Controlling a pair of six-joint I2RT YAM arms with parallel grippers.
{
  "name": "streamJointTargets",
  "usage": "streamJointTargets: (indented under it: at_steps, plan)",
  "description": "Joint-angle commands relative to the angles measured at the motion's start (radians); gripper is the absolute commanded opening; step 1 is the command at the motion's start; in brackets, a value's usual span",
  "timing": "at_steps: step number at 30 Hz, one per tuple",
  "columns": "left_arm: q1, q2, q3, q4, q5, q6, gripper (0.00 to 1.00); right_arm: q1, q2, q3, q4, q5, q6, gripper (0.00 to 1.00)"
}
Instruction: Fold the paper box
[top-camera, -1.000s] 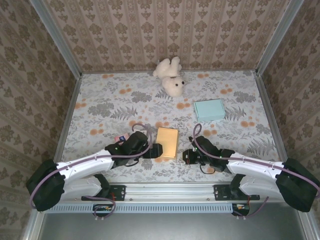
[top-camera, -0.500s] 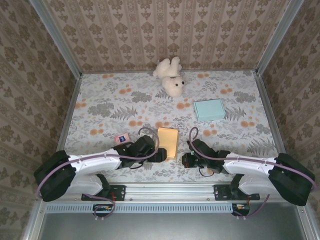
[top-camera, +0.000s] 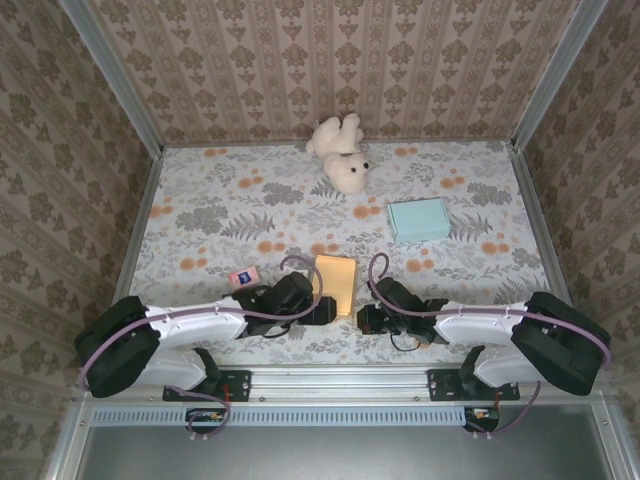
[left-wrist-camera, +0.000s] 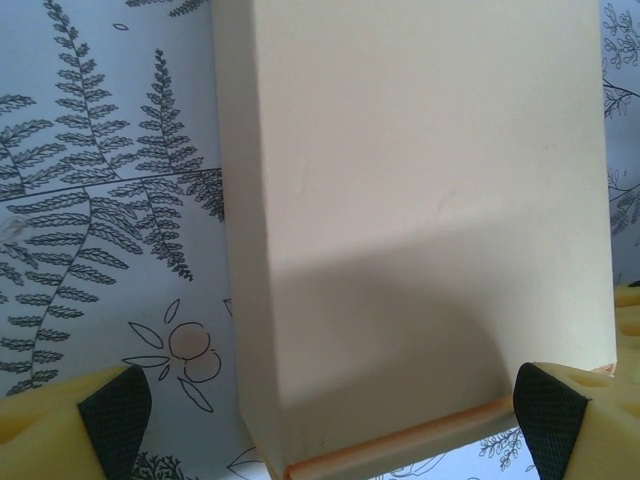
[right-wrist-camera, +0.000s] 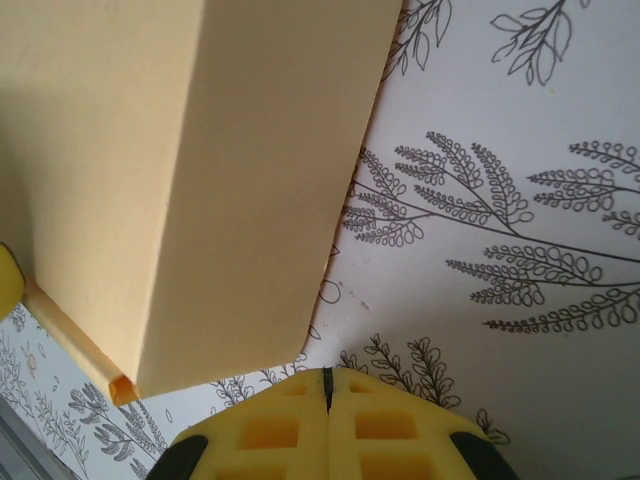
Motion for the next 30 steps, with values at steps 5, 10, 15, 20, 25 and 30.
streamJointTargets:
  at_steps: [5, 10, 15, 20, 25, 30]
  plan:
    - [-0.017, 0.023, 0.033, 0.028, 0.000, -0.021, 0.97, 0.006, 0.020, 0.021, 0.009, -0.010, 0.010, 0.00]
    - [-0.026, 0.033, 0.036, 0.035, 0.001, -0.025, 0.97, 0.005, 0.023, 0.021, 0.008, -0.001, 0.008, 0.00]
    - [-0.036, 0.042, 0.042, 0.039, -0.001, -0.027, 0.97, 0.006, 0.036, 0.021, 0.015, 0.001, 0.008, 0.00]
    - [-0.044, 0.052, 0.050, 0.039, -0.003, -0.027, 0.97, 0.006, 0.053, 0.024, 0.025, 0.001, 0.008, 0.00]
    - [-0.052, 0.066, 0.056, 0.044, -0.005, -0.028, 0.97, 0.006, 0.068, 0.027, 0.038, -0.003, 0.008, 0.00]
    - [-0.062, 0.098, 0.069, 0.054, 0.000, -0.028, 0.97, 0.006, 0.108, 0.032, 0.057, -0.019, 0.010, 0.00]
